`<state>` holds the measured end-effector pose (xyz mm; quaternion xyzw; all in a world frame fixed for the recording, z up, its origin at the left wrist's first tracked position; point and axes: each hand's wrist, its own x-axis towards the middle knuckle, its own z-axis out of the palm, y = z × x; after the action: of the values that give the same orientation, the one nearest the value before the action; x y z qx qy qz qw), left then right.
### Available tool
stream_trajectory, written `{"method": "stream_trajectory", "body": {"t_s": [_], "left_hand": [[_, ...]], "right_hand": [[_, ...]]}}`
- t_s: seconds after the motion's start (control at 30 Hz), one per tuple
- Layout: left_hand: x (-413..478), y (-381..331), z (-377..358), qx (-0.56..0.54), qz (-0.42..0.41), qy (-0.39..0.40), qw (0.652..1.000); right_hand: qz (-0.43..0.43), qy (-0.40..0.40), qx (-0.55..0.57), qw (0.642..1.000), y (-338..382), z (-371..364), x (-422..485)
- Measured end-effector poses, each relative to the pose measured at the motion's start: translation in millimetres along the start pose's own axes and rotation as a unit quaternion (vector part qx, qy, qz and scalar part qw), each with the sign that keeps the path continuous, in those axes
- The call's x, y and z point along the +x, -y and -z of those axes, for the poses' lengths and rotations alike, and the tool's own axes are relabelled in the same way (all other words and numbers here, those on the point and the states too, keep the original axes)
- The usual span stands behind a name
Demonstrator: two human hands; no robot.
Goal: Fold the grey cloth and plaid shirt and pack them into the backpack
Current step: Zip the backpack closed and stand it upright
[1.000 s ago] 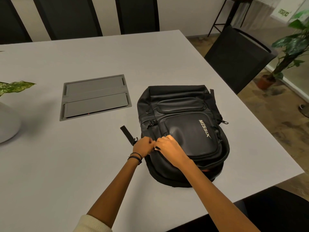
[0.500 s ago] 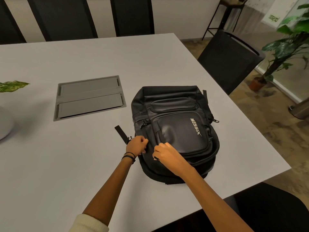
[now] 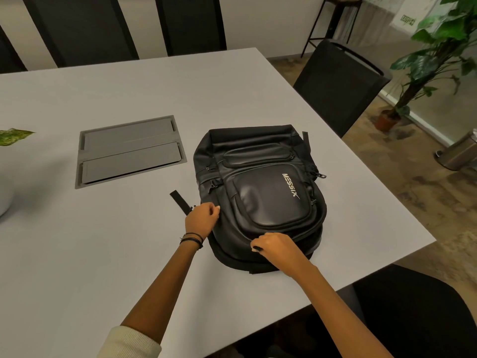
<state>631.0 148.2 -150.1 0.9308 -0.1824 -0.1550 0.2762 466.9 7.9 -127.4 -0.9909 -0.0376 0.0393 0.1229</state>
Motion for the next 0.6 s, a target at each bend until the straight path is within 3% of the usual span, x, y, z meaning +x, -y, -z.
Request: {"method": "stream_trajectory", "body": {"t_s": [0.1,0.23,0.33,0.4,0.6], "left_hand": [[-15,-11,4,-0.044,-0.153,-0.069,0.985],[-32,-17,-7,0.074,-0.426,0.009,0.902],[-41,-17,-21,0.111,-0.481,0.127,0.860],[-40,-15,-27,0.122,-0.491,0.154,0.849],[-33,-3,-46,0.231,-0.544,0.030,0.806]], "right_hand": [[-0.061,-0.030,0.062,0.996,5,-6,-12],[-0.108,-0.110,0.122,0.980,15,-16,-22],[-0.140,-0.126,0.143,0.972,22,-22,-20],[-0.163,-0.133,0.159,0.965,24,-26,-18],[-0.194,-0.157,0.176,0.952,30,-30,-27]]}}
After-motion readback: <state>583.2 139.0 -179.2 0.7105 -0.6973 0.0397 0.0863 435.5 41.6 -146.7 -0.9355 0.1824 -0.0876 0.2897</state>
